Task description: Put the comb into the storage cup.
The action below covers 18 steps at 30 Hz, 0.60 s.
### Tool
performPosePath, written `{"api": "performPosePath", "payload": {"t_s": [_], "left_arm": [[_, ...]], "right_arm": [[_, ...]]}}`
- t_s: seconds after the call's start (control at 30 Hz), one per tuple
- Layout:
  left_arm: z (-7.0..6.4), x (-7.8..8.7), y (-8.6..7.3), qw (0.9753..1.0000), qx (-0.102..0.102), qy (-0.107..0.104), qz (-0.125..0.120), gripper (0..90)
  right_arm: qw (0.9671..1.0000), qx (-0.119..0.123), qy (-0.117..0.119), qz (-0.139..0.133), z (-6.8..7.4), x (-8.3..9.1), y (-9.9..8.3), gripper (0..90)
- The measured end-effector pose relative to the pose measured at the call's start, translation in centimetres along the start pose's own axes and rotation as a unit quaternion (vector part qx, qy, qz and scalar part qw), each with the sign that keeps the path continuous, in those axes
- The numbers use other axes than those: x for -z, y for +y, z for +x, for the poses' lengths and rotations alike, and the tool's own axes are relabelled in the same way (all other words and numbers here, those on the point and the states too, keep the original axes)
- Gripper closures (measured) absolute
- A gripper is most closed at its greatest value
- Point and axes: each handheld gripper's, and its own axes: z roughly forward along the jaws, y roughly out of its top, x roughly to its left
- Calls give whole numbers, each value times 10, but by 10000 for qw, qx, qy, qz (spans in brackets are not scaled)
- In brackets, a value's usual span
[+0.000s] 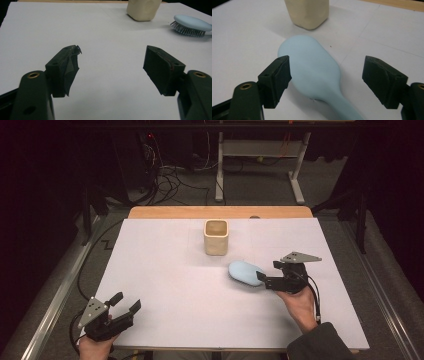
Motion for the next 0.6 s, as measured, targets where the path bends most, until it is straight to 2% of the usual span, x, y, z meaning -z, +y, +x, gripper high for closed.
{"api": "performPosePath", "payload": {"t_s": [0.23,0.47,0.6], "left_arm": [[0,0,0,10000,4,-11,2,286],[0,0,0,10000,5,-21,1,286],[0,0,0,10000,2,-26,0,286]], "right_arm": [[9974,130,-91,699,-1,-5,10,285],[9924,225,-125,1201,-1,-11,16,336],[9903,255,-108,1364,-1,-11,19,346]]}}
